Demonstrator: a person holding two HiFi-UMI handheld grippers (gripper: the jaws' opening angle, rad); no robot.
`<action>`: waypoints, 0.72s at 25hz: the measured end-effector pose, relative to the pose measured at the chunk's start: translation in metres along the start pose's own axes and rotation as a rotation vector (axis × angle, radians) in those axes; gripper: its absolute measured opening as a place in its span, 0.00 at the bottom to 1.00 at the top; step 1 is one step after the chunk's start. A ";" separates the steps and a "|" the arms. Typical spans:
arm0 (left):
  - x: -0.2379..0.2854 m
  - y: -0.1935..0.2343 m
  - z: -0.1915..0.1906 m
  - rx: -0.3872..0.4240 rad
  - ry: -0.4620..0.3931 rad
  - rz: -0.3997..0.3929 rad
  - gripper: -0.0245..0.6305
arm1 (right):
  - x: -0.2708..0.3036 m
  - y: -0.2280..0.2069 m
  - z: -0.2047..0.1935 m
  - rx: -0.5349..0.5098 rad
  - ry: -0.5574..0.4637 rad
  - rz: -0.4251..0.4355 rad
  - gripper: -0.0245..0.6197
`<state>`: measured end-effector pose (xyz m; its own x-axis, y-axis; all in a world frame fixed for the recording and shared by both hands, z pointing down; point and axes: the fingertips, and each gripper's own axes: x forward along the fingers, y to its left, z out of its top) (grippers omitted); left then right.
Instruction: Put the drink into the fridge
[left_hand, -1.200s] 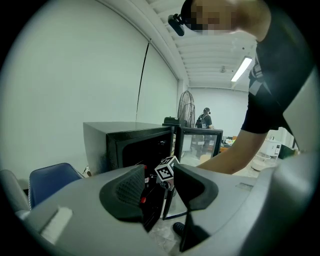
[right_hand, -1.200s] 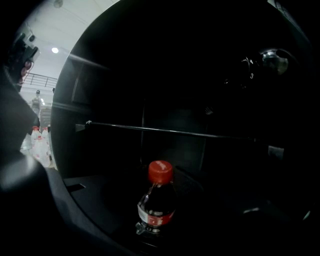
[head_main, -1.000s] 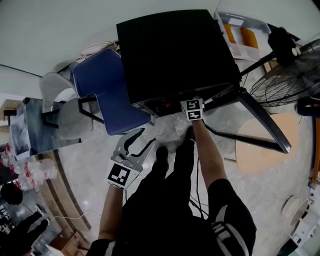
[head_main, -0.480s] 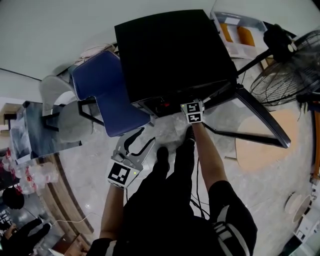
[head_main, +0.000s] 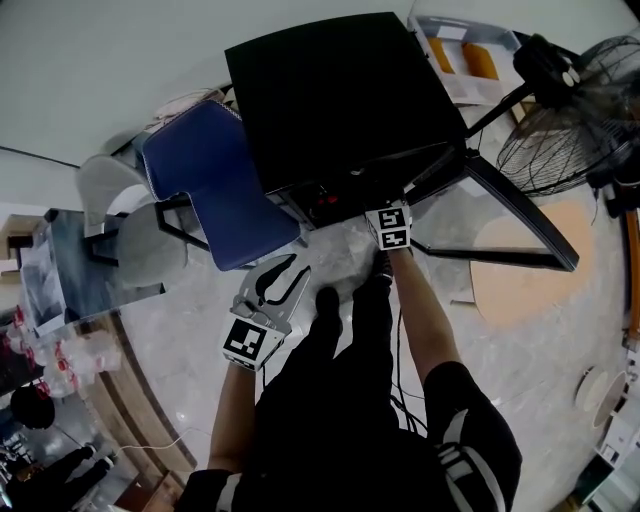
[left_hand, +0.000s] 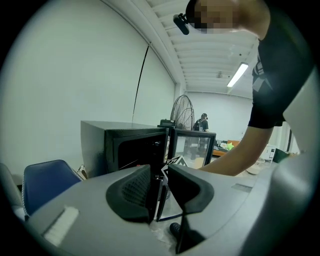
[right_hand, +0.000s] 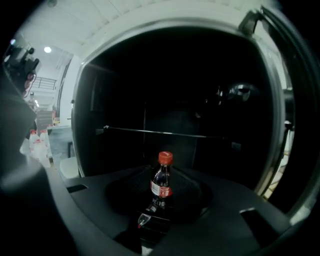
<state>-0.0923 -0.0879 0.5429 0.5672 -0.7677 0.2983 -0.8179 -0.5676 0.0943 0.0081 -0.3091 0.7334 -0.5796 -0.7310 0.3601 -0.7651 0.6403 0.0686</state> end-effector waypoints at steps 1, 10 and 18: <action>-0.002 -0.001 0.001 -0.002 -0.006 -0.004 0.20 | -0.005 0.000 0.003 -0.004 -0.003 -0.007 0.21; -0.010 -0.009 -0.012 -0.013 0.023 -0.050 0.04 | -0.057 0.010 0.017 -0.017 0.020 -0.034 0.04; 0.005 -0.009 -0.010 0.035 0.020 -0.105 0.04 | -0.103 0.020 0.034 -0.022 0.027 -0.023 0.04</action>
<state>-0.0825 -0.0838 0.5527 0.6473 -0.6974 0.3078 -0.7499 -0.6550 0.0930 0.0430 -0.2284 0.6662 -0.5537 -0.7391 0.3836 -0.7717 0.6285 0.0970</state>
